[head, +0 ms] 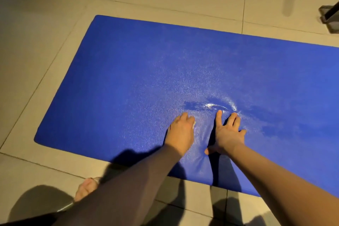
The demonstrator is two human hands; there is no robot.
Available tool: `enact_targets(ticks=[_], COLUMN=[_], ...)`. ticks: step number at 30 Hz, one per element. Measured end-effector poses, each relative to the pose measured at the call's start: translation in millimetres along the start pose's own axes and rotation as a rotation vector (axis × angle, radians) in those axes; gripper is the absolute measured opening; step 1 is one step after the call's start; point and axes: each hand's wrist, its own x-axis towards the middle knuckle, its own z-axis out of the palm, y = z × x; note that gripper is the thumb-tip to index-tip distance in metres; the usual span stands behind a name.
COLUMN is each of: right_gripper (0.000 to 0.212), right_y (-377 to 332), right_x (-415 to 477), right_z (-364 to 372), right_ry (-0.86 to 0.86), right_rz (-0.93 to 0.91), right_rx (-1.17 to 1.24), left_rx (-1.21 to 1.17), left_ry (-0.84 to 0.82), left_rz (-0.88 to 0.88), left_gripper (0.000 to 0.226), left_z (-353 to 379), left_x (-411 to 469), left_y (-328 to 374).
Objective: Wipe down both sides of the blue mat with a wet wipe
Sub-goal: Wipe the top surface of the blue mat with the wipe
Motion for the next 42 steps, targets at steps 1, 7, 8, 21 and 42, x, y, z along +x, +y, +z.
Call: enact_targets(ticks=[1,7,8,21,42], right_gripper=[0.163,0.163,0.163,0.171,0.173], right_y=[0,-1,-2,-4,-7], right_x=[1,1,1,5,6], right_z=[1,0,-2,-5,-6], right_ry=[0.004,-0.011,-0.009,-0.028,-0.015], right_rz=[0.001,0.001,0.002,0.002,0.037], right_rx=[-0.003,0.0,-0.005,-0.014,-0.051], left_rx=[0.057,0.191,0.188,0.104,0.109], left_ry=[-0.037,0.215,0.245,-0.092,-0.067], left_rz=[0.107,-0.231,-0.331,0.154,0.13], left_gripper=[0.004,0.016,0.015,0.021,0.011], left_z=[-5,-66,-73,-28,-22], left_x=[5,43,46,41,58], left_y=[-11,-116,-123,-37,-32])
